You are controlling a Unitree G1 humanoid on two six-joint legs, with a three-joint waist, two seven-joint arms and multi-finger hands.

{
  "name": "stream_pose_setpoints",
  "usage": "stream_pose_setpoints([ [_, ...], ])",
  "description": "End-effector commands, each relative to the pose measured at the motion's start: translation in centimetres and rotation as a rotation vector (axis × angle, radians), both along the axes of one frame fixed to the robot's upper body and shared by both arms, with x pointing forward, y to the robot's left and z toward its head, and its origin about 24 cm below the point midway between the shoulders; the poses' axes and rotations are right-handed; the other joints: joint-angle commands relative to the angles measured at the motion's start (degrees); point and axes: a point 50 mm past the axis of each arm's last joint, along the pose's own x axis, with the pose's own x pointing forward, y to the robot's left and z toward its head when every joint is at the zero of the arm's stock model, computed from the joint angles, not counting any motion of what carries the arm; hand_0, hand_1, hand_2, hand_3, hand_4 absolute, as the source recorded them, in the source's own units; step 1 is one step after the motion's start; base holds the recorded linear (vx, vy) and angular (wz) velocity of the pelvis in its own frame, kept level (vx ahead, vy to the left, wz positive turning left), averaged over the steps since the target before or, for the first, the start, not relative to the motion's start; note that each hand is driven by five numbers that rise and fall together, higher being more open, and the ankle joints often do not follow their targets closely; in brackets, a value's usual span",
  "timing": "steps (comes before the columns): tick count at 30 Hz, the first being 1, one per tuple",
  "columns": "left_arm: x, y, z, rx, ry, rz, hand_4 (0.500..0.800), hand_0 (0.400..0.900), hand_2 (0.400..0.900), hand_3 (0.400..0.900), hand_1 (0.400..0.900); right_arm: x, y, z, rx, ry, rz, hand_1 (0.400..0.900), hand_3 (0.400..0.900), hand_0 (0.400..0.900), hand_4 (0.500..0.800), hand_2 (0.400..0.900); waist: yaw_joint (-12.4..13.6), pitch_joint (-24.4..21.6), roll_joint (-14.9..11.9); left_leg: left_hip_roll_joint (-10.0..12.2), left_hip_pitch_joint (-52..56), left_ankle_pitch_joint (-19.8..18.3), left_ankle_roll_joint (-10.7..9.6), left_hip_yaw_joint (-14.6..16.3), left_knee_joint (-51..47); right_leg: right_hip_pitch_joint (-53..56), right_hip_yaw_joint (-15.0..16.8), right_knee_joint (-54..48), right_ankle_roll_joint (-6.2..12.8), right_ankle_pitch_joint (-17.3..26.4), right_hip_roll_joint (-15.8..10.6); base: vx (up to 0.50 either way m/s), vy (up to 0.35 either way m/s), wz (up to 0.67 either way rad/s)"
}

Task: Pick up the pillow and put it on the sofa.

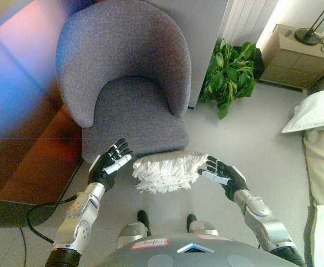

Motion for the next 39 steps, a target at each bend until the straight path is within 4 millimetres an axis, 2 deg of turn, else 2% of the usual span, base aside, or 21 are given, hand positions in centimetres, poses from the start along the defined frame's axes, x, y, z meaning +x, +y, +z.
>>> stream_pose_setpoints([
  [1,2.92,1.25,3.48,0.082,-0.206,-0.026,0.800,0.900,0.900,0.900,0.900,3.05,-0.11,3.49,-0.003,-0.239,0.023,0.900,0.900,0.900,0.800,0.900,0.4,-0.3,-0.7,0.9,2.5,-5.3,-0.6,2.3,3.2,-4.0,-3.7,-0.1,0.17,4.7,1.4,0.00,0.000,0.00],
  [3,2.99,1.24,3.56,0.036,-0.207,-0.044,0.800,0.900,0.900,0.900,0.900,3.10,-0.12,3.60,-0.004,-0.238,0.025,0.900,0.900,0.900,0.800,0.900,0.3,-0.3,-0.7,0.9,2.6,-5.2,-0.6,2.3,3.1,-4.0,-3.5,-0.1,0.23,4.7,1.5,0.00,0.000,0.00],
  [39,2.50,1.87,3.21,0.096,-0.177,0.012,0.800,0.900,0.900,0.900,0.900,2.82,-0.52,3.43,-0.031,-0.234,-0.019,0.900,0.900,0.900,0.800,0.900,0.0,0.2,-0.9,2.0,2.4,-5.4,-0.6,2.8,4.4,-3.5,-3.2,0.2,-0.85,3.7,2.7,0.01,-0.010,0.00],
])
